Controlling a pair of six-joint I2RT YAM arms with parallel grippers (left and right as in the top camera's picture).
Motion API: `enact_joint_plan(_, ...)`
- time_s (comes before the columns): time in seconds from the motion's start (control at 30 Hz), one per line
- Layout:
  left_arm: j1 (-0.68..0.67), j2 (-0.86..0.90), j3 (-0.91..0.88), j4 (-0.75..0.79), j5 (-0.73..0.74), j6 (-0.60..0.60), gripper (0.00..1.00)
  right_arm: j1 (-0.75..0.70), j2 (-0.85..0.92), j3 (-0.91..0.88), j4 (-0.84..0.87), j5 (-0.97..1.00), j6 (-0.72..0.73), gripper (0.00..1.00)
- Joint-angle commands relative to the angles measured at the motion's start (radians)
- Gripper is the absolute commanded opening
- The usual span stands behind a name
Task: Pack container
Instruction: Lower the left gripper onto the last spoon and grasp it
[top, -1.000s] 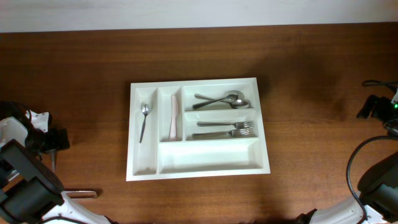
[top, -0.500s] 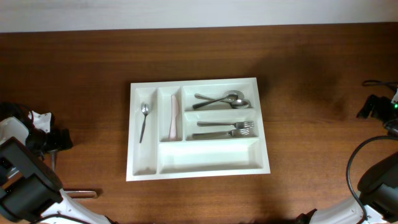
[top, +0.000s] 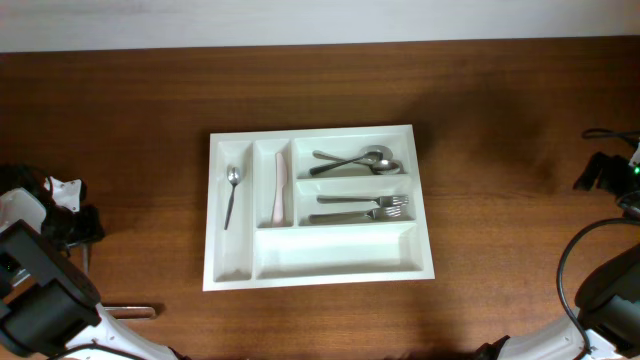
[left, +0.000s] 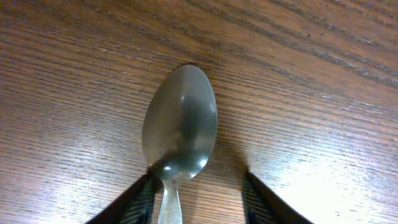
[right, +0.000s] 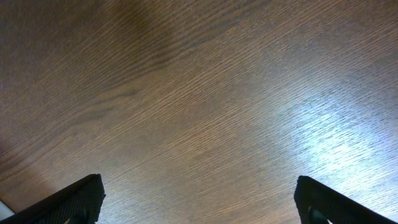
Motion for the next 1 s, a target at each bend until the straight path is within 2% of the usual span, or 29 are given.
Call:
enact_joint_plan(0.0, 0.003, 0.034, -0.009, 0.004, 0.017, 0.004, 0.37, -0.003, 0.003, -0.002, 0.000, 0.001, 0.008, 0.99)
enact_joint_plan(0.07, 0.003, 0.034, -0.009, 0.008, 0.017, 0.004, 0.23, -0.003, 0.003, -0.002, 0.000, 0.002, 0.008, 0.99)
enact_joint_plan(0.13, 0.003, 0.034, -0.009, 0.009, 0.017, 0.004, 0.16, -0.003, 0.003, -0.002, 0.000, 0.002, 0.008, 0.99)
enact_joint_plan(0.33, 0.003, 0.034, -0.009, 0.008, 0.017, 0.004, 0.16, -0.003, 0.003, -0.002, 0.000, 0.002, 0.008, 0.99)
enact_joint_plan(0.43, 0.003, 0.034, -0.003, 0.007, 0.018, 0.004, 0.03, -0.003, 0.003, -0.002, 0.000, 0.002, 0.008, 0.99)
enact_joint_plan(0.73, -0.003, 0.033, 0.120, -0.089, 0.038, 0.004, 0.02, -0.003, 0.003, -0.002, 0.000, 0.002, 0.008, 0.99)
enact_joint_plan(0.97, -0.063, 0.033, 0.305, -0.237, 0.216, 0.004, 0.02, -0.003, 0.003, -0.002, 0.000, 0.002, 0.008, 0.99)
